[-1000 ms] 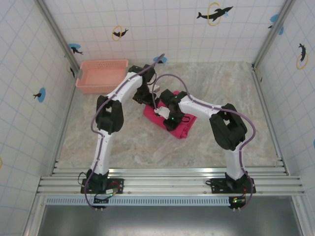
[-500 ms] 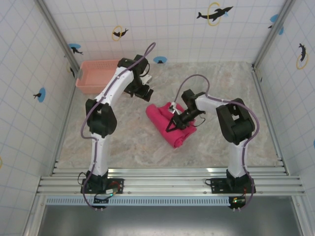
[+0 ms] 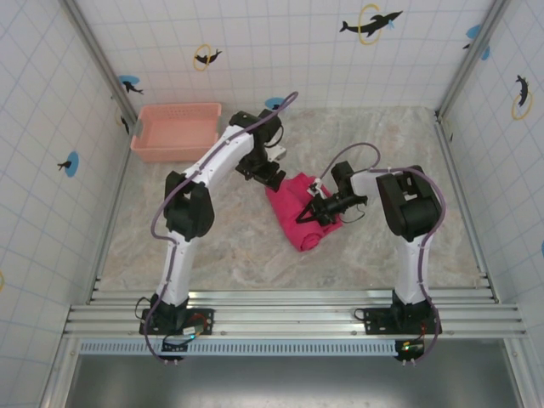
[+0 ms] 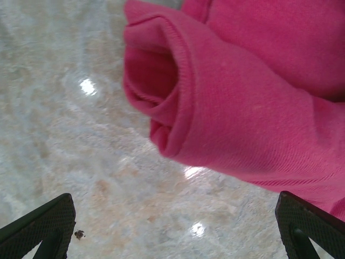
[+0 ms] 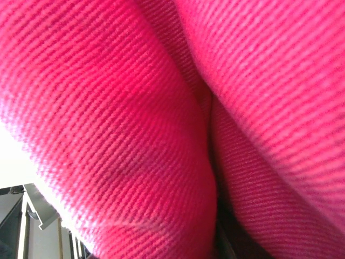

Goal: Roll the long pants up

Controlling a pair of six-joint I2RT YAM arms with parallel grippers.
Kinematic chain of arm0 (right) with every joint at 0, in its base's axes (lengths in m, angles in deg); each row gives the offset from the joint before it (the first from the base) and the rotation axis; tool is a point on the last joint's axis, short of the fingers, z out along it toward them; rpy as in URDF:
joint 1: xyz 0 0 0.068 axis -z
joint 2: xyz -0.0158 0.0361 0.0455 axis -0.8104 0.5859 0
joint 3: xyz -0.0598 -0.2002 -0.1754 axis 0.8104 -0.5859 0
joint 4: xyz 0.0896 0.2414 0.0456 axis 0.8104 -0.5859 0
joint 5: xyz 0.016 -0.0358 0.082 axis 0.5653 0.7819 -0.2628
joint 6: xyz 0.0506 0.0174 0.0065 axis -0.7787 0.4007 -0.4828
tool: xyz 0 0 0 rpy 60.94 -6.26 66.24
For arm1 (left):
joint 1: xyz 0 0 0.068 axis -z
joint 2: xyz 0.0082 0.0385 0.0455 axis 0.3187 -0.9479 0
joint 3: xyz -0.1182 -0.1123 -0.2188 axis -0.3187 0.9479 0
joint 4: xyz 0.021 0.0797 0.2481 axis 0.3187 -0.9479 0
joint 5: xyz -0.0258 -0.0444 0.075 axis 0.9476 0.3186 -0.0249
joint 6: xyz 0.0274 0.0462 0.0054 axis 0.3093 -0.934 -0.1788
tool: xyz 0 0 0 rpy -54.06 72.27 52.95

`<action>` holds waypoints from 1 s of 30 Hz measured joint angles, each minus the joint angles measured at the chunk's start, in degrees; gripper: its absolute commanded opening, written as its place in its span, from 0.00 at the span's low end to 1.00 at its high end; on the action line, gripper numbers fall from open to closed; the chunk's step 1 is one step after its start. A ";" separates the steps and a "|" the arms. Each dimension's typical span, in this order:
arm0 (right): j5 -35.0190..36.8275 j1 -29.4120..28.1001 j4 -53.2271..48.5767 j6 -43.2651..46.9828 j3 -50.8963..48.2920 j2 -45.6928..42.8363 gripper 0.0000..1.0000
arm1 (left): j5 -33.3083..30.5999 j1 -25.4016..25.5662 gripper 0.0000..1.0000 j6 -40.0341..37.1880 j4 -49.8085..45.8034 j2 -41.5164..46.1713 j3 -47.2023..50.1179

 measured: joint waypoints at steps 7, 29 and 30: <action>-0.26 0.04 0.20 -0.42 0.04 0.22 0.30 | 2.69 0.24 0.97 1.25 1.57 -3.19 0.09; 81.15 -33.62 -23.19 11.23 12.11 -22.64 0.83 | 5.27 0.52 0.98 1.42 0.44 -11.91 -4.66; 83.41 -35.32 -23.04 10.78 10.75 -22.73 0.83 | 5.25 0.52 0.97 1.40 0.44 -11.93 -4.66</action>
